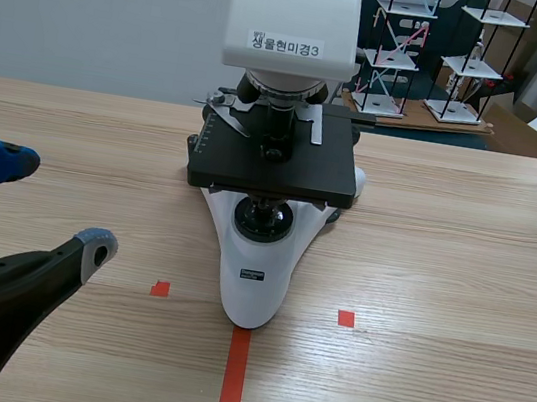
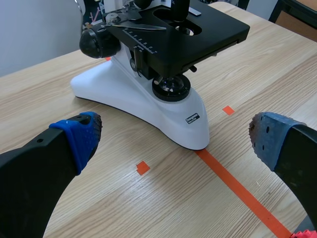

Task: Point at the eyepiece

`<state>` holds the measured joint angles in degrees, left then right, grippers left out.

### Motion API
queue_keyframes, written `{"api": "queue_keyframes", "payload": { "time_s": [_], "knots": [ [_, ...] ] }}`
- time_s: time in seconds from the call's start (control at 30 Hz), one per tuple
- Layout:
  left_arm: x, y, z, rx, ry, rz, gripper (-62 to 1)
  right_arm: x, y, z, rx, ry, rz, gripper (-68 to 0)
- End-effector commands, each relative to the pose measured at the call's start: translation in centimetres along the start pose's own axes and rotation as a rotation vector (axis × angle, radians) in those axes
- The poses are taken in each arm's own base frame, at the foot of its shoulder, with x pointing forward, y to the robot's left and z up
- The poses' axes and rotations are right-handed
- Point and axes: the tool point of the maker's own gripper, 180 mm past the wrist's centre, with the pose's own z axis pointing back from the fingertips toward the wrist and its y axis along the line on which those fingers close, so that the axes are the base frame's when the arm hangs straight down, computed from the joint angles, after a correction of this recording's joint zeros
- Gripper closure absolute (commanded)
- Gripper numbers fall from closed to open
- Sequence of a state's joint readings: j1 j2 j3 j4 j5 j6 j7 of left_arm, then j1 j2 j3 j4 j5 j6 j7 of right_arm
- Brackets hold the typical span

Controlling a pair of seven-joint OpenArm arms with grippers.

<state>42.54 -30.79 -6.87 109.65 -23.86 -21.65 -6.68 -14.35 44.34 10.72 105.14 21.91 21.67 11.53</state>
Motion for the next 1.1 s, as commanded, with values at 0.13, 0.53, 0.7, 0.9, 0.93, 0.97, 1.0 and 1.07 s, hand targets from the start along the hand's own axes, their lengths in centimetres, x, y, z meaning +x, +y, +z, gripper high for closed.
{"api": "queue_keyframes", "payload": {
  "time_s": [0.13, 0.53, 0.7, 0.9, 0.93, 0.97, 1.0, 1.07],
  "knots": [
    [0.7, -0.3, 0.0, -0.005, -0.028, 0.010, -62.3, 2.1, -3.1, -2.7, 0.010, -0.079, 0.072, -1.1],
    [0.7, -0.3, 0.0, -0.005, -0.029, 0.010, -62.3, 4.2, -2.1, -9.2, 0.142, -0.141, 0.135, -1.1],
    [0.7, -0.3, 0.0, -0.005, -0.029, 0.010, -62.3, 5.2, -1.4, -11.1, 0.176, -0.168, 0.143, -1.1],
    [0.7, -0.3, 0.0, -0.005, -0.029, 0.010, -62.3, 6.1, -1.6, -12.7, 0.178, -0.190, 0.141, -1.1],
    [0.7, -0.3, 0.0, -0.005, -0.029, 0.010, -62.3, 6.1, -1.6, -12.9, 0.176, -0.192, 0.139, -1.0],
    [0.7, -0.3, 0.0, -0.005, -0.029, 0.010, -62.3, 6.2, -1.7, -13.1, 0.174, -0.193, 0.136, -1.1],
    [0.7, -0.3, 0.0, -0.005, -0.029, 0.010, -62.3, 6.3, -1.9, -13.3, 0.170, -0.196, 0.133, -1.0],
    [0.7, -0.3, 0.0, -0.005, -0.030, 0.010, -62.3, 6.2, -2.0, -13.6, 0.165, -0.196, 0.125, -1.1]
  ]
}}
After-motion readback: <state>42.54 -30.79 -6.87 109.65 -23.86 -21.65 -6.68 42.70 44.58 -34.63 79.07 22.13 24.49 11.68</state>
